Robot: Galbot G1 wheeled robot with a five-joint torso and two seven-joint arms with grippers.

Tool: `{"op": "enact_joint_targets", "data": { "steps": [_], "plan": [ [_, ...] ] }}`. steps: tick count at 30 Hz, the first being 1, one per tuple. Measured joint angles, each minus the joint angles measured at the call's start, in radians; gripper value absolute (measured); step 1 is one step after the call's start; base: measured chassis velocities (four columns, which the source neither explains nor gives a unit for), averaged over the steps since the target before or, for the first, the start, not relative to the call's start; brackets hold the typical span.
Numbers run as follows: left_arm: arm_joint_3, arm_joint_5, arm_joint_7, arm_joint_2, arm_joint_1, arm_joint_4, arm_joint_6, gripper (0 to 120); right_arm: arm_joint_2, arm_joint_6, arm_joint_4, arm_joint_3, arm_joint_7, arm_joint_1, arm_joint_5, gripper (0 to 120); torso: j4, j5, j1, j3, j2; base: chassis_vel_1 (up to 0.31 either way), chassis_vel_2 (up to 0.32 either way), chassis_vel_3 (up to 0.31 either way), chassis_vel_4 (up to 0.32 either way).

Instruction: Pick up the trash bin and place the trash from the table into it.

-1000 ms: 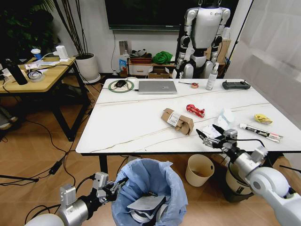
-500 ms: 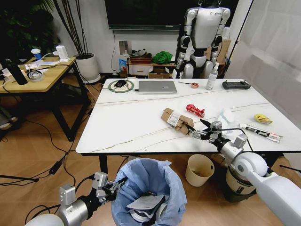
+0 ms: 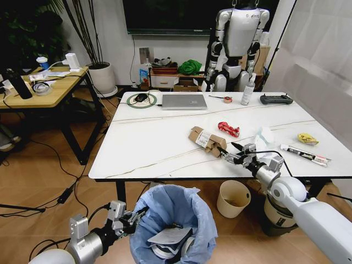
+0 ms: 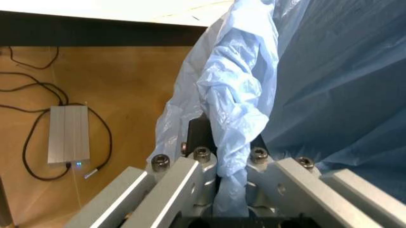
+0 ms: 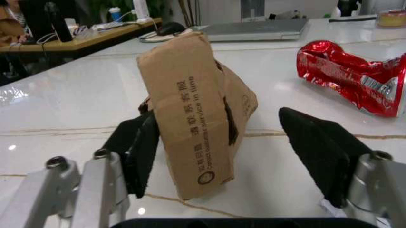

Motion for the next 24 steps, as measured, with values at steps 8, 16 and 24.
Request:
{"op": "enact_joint_targets", "data": {
  "steps": [8, 16, 24],
  "plan": [
    [0.001, -0.001, 0.0, 0.001, -0.007, 0.004, 0.0, 0, 0.001, 0.0, 0.002, 0.0, -0.005, 0.0, 0.0, 43, 0.0, 0.0, 0.0, 0.0, 0.0, 0.0, 0.0, 0.0, 0.0],
    [0.001, -0.002, 0.0, -0.002, -0.011, 0.006, 0.0, 0, -0.01, 0.0, 0.022, -0.001, -0.007, 0.004, 0.001, 15, 0.0001, 0.0, 0.0, 0.0, 0.0, 0.0, 0.0, 0.0, 0.0],
    [0.006, -0.003, -0.001, -0.004, -0.019, 0.008, 0.0, 0, -0.031, 0.002, 0.057, 0.006, -0.008, 0.005, 0.006, 0, 0.0001, 0.0001, 0.0, 0.0, 0.0, 0.0, 0.0, 0.0, 0.0]
  ]
}}
